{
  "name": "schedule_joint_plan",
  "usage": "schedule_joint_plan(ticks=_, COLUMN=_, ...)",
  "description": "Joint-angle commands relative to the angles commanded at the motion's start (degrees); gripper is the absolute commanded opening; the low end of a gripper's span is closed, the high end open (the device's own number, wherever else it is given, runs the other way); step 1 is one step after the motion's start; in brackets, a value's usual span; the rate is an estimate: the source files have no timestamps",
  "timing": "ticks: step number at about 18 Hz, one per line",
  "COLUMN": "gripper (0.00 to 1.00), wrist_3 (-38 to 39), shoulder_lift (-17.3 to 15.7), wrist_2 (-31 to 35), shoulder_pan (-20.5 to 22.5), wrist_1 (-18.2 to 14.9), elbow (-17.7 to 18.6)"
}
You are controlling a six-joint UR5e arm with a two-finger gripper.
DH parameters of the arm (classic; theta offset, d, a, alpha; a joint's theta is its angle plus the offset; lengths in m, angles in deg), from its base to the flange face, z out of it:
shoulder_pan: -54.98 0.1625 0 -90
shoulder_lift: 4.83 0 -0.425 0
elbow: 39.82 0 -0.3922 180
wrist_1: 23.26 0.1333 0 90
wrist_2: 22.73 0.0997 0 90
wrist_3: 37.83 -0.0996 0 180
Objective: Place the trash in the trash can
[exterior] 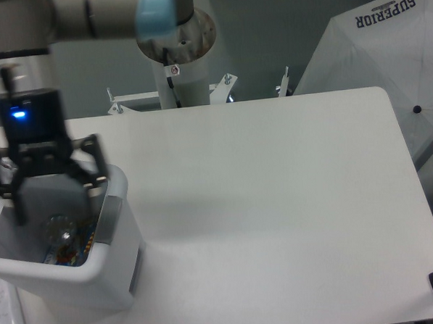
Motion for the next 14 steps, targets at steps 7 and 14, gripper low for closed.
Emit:
schedule_joint_plan(ticks=7, gripper=1.00, wrist_3=-14.1, shoulder_lift=0.1, wrist_2=0.2, shoulder_pan=5.8, wrist_1=-1.0, elbow=2.6)
schedule_joint_plan(ticks=14, gripper=1.00, wrist_3=-17.9, shoulder_lift=-0.8, wrist_2=1.2, shoulder_pan=5.9, wrist_1=-2.5, elbow=3.1)
